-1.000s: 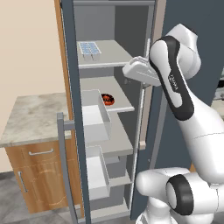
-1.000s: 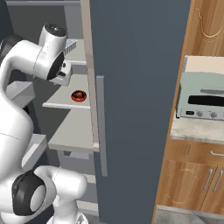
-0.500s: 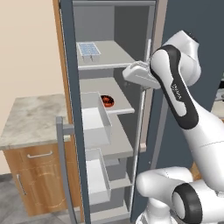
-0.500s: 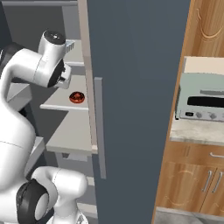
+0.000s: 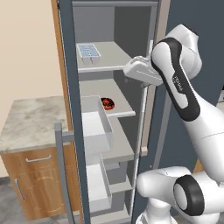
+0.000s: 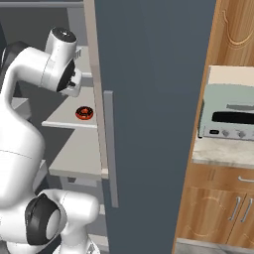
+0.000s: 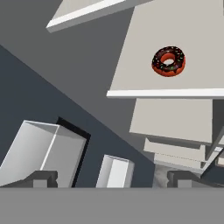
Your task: Open the freezer door, pick up the ice cube tray from the freezer, and place it on the dining counter.
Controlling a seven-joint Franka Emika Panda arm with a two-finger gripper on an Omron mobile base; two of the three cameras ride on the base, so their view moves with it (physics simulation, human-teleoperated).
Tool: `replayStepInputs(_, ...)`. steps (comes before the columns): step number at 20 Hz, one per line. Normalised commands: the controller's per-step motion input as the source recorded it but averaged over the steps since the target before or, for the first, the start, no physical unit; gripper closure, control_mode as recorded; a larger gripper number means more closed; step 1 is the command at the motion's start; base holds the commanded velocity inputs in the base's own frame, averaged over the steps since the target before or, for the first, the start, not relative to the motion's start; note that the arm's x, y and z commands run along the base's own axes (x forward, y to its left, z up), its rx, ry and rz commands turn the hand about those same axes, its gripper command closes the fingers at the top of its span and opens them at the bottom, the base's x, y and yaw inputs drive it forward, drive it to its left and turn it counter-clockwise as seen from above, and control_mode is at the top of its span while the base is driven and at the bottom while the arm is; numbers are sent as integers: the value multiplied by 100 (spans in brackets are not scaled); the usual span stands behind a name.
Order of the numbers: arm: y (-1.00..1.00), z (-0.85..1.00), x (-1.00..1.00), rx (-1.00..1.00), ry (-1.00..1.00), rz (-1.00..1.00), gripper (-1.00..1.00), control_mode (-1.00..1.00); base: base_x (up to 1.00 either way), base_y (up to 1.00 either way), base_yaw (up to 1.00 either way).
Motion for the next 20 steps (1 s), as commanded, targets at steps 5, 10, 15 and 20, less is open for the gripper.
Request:
replayStepInputs(5,0,0,0,0,0,0,-100,100,13,-1,-1)
replayStepInputs(10,0,0,0,0,0,0,-100,100,18,0,0)
replayStepInputs(15,0,0,0,0,0,0,-100,100,61,9,-3)
replayStepInputs(20,0,0,0,0,0,0,-100,100,18,16,-7)
